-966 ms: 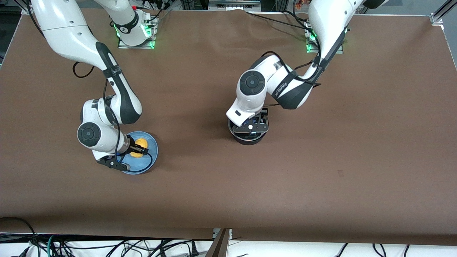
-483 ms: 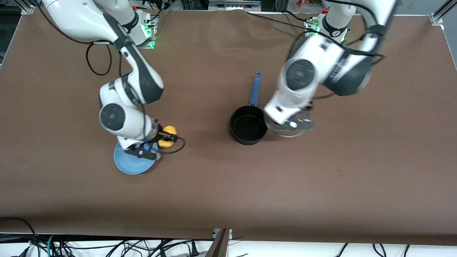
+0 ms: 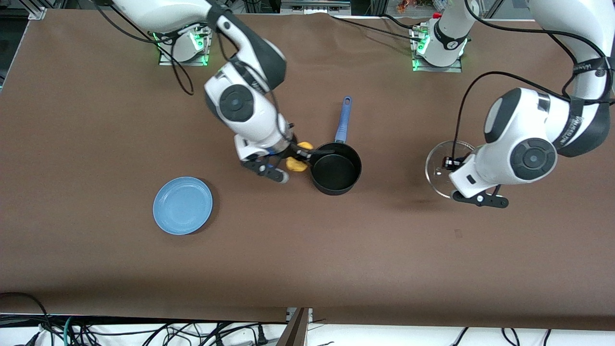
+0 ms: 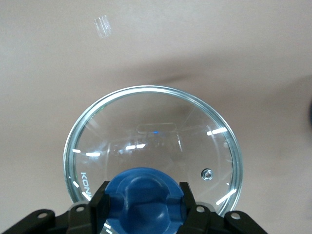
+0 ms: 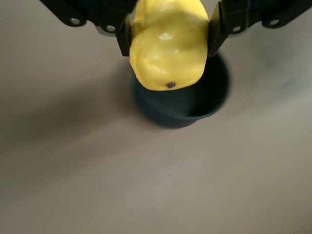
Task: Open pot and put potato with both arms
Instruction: 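Lift the lid aside with the left gripper while the right gripper carries the potato, then lower the potato into the pot while the left gripper sets the lid down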
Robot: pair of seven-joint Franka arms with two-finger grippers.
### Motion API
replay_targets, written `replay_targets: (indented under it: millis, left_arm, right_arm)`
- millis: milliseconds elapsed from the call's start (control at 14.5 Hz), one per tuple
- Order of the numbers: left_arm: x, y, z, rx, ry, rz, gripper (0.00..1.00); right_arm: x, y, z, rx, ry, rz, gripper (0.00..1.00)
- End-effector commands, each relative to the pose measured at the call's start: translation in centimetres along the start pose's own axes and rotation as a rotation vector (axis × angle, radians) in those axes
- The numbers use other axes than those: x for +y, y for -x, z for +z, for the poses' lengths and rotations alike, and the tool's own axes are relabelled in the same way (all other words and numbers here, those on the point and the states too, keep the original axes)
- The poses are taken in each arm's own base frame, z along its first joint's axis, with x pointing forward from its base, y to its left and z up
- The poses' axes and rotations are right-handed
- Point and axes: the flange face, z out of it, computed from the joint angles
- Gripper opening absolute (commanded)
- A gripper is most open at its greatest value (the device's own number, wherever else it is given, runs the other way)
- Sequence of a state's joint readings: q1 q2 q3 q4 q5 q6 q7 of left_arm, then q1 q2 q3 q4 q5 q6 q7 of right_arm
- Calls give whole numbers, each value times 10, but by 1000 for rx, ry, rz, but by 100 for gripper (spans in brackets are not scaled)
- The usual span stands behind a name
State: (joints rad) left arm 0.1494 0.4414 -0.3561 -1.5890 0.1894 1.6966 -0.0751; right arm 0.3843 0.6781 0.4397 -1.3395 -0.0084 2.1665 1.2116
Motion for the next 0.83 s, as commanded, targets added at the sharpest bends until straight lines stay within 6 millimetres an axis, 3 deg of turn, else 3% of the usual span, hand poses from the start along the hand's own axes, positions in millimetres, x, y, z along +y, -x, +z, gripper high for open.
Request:
replay_targets:
  millis: [0,207,276,552,690,759]
  left_arm:
    - [-27,5,45,49,-3,51,31]
    - [-27,6,115,139,2,71,32]
    - [-28,4,129,153,-5,82,32]
    - [-35,-1,154,127,15,78,38]
    - [-35,-3,161,119,22,78,52]
    - [-35,-3,162,117,22,78,84]
  right_arm:
    - [-24,9,41,-1,-93,32,28]
    - [-24,13,81,24,-115,25,28]
    - [-23,13,91,33,-115,21,28]
    - [-17,12,117,29,-105,25,31]
    - [-15,12,128,26,-107,28,40]
    - [-13,12,133,24,-107,27,50]
